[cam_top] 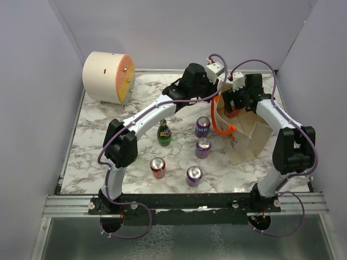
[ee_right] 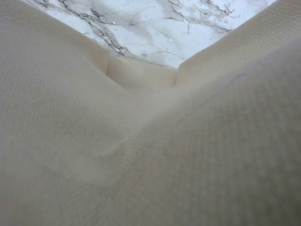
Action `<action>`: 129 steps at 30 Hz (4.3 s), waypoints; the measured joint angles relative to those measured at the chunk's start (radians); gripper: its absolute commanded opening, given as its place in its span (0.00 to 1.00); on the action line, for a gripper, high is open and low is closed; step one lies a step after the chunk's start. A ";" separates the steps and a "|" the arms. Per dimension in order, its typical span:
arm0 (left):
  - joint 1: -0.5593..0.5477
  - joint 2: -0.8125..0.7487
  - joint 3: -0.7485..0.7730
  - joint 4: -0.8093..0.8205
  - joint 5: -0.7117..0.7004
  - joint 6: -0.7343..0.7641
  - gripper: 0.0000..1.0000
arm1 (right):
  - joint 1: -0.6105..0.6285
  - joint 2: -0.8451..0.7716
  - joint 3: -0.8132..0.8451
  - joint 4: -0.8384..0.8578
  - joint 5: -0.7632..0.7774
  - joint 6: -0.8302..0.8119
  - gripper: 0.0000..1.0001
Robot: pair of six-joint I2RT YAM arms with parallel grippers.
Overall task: Place the beverage into the canvas bag
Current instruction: Place the drink in the canvas bag, then pick up the drink from the center of the board.
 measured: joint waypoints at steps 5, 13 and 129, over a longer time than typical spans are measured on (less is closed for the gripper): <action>-0.002 0.008 0.016 0.002 -0.003 -0.014 0.22 | 0.000 -0.032 0.001 -0.019 0.002 -0.007 0.86; -0.008 0.014 0.027 0.002 -0.031 -0.031 0.35 | 0.000 -0.086 0.001 -0.027 0.004 -0.021 0.80; 0.247 -0.407 -0.283 -0.076 -0.135 0.235 0.93 | 0.499 -0.227 0.119 -0.537 -0.243 -0.229 0.35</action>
